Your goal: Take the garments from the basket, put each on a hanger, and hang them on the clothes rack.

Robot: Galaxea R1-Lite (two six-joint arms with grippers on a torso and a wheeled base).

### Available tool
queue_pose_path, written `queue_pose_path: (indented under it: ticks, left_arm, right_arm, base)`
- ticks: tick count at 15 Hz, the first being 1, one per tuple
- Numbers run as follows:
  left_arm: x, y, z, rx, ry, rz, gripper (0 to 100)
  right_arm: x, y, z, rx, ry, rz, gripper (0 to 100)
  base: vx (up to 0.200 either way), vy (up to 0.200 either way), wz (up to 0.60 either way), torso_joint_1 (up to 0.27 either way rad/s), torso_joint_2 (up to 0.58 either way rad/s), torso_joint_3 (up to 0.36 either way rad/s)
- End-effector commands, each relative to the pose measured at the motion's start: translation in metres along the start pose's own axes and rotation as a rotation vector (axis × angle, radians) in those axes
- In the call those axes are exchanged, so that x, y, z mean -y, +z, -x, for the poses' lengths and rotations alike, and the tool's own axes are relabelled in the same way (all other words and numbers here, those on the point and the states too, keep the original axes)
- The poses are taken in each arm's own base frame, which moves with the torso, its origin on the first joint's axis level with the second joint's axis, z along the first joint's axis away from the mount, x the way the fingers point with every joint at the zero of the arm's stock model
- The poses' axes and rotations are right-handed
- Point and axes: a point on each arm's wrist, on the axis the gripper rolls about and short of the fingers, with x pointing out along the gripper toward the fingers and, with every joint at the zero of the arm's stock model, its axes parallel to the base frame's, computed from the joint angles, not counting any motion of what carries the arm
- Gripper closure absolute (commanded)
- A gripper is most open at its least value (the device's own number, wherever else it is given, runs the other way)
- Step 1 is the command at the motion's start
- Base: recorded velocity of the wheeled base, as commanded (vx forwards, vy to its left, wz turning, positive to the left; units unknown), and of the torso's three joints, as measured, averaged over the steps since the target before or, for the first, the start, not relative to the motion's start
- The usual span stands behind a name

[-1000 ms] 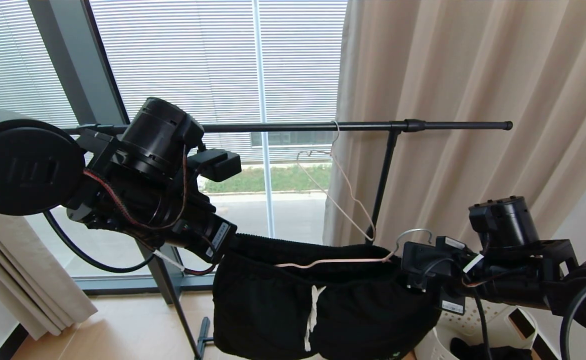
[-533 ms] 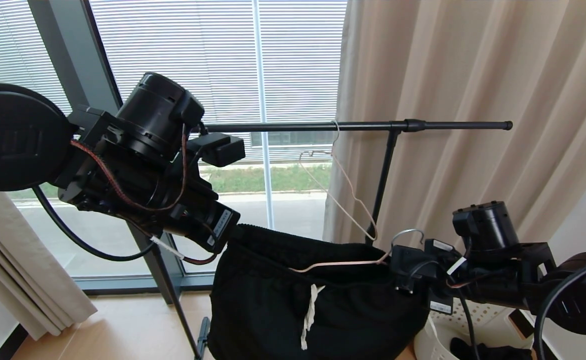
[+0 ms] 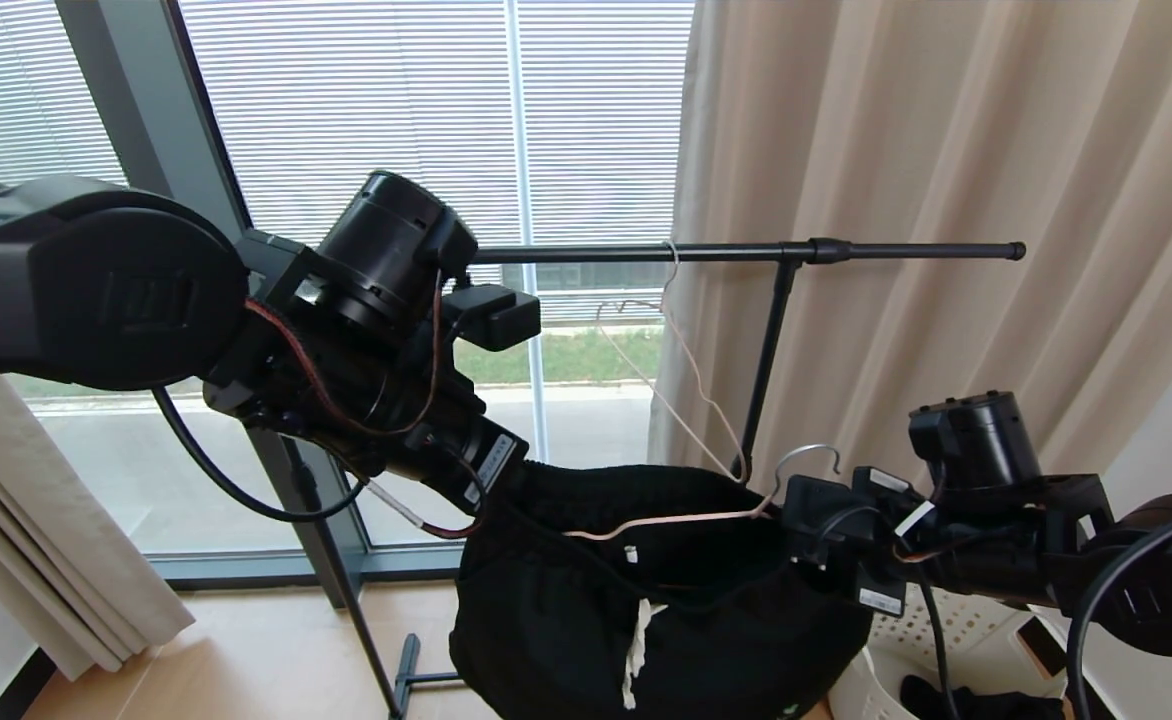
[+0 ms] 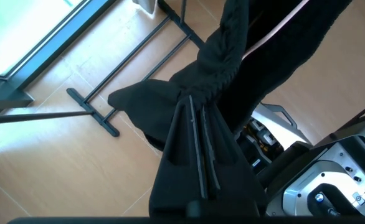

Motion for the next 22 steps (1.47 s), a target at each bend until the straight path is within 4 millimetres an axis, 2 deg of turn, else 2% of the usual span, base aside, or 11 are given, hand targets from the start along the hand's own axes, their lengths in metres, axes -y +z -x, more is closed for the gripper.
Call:
queue_pose_path:
  ticks: [1, 4, 9, 11, 13, 19, 21, 22]
  left_arm:
    - [0.008, 0.002, -0.014, -0.029, -0.007, -0.017, 100]
    - [0.019, 0.009, -0.013, -0.028, -0.026, -0.037, 100]
    - [0.017, 0.012, -0.012, -0.062, 0.043, 0.044, 100]
    - [0.018, 0.014, -0.009, -0.052, 0.044, 0.044, 100]
    - [0.022, 0.021, -0.001, -0.026, 0.037, 0.035, 100]
    - [0.023, 0.029, 0.013, -0.013, 0.026, 0.045, 100]
    - [0.018, 0.030, 0.015, -0.005, 0.034, 0.055, 100]
    - [0.009, 0.029, 0.015, -0.007, 0.050, 0.072, 100]
  right_arm:
    - [0.003, 0.003, 0.006, 0.017, -0.020, -0.016, 100]
    - [0.000, 0.011, 0.007, 0.024, -0.029, -0.065, 100]
    - [0.002, 0.027, 0.024, 0.085, -0.072, -0.156, 100]
    - [-0.001, 0.031, 0.026, 0.052, -0.114, -0.147, 100]
    - [-0.011, 0.035, 0.017, 0.016, -0.111, -0.123, 100]
    - [-0.015, 0.032, 0.005, -0.052, -0.123, -0.117, 100]
    - [-0.016, 0.030, 0.002, -0.067, -0.119, -0.114, 100]
    - [-0.016, 0.029, 0.001, -0.087, -0.133, -0.114, 100]
  base:
    - [0.000, 0.000, 0.00, 0.000, 0.00, 0.000]
    - [0.000, 0.000, 0.00, 0.000, 0.00, 0.000]
    - [0.000, 0.000, 0.00, 0.000, 0.00, 0.000]
    - [0.000, 0.000, 0.00, 0.000, 0.00, 0.000]
    - [0.000, 0.000, 0.00, 0.000, 0.00, 0.000]
    - [0.000, 0.000, 0.00, 0.000, 0.00, 0.000]
    - [0.000, 0.000, 0.00, 0.000, 0.00, 0.000]
    - [0.000, 0.000, 0.00, 0.000, 0.00, 0.000]
